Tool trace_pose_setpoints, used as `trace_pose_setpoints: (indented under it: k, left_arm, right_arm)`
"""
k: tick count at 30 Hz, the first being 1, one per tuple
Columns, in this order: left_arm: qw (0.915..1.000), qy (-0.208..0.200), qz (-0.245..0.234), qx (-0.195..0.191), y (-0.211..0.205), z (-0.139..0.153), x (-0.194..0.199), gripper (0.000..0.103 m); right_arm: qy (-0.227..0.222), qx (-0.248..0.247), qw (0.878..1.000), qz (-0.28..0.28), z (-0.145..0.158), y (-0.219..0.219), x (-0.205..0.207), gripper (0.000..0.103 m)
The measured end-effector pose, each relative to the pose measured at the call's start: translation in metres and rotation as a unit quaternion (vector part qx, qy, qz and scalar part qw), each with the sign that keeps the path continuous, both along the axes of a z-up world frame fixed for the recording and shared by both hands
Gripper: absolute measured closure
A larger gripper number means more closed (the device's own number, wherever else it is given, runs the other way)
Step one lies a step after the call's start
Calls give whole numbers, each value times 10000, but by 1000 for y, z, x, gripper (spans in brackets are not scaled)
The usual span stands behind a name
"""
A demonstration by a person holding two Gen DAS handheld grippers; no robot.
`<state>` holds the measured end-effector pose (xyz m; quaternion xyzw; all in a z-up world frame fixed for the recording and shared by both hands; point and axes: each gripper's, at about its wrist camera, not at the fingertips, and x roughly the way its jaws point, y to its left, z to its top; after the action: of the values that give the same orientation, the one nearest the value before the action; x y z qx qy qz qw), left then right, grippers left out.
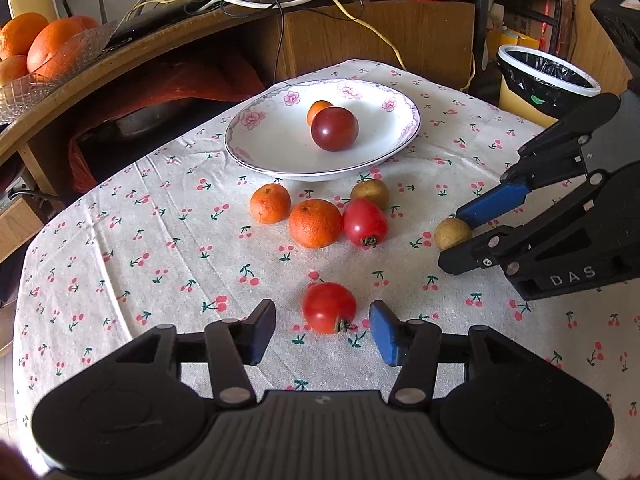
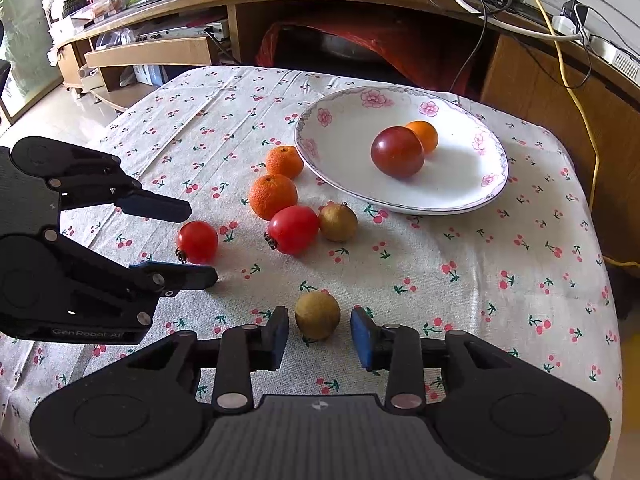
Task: Organize fruits
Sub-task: 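Close the left tool on the red tomato while the right tool holds the brown fruit, then carry both fruits over the white bowl and open both tools to release them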
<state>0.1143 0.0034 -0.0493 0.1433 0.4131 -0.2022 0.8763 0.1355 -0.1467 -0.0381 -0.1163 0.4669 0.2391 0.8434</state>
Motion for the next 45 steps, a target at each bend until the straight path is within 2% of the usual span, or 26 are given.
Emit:
trace_pose_setpoints:
  k: [4,8,10,13,35,45]
  left_arm:
    - [10000,17,-4,-35,-1,1,0,47]
    - [9998,116,7,-130,-3,2,1,59]
    - [9999,117,-4,-92,-5,2,0,62]
    - [9999,148,47,-62,-5,3,2,67]
    - [9998,-92,41,-154,-16,19,12,67]
    - [9995,-232,80,-187,-17,26,18,67]
  right_arm:
    - [-5,-18,10000,-12,0,1,1,73]
    - [13,-31,10000,-10,0,2,1,73]
    - [1,-38,10000,-27,0,2,1,73]
    - [49,-13,10000,-63,1,0,1,83]
    - [-149,28,9998,-112,14,7,3,84]
    - [-371,9,9992,-128,22,13,6,84]
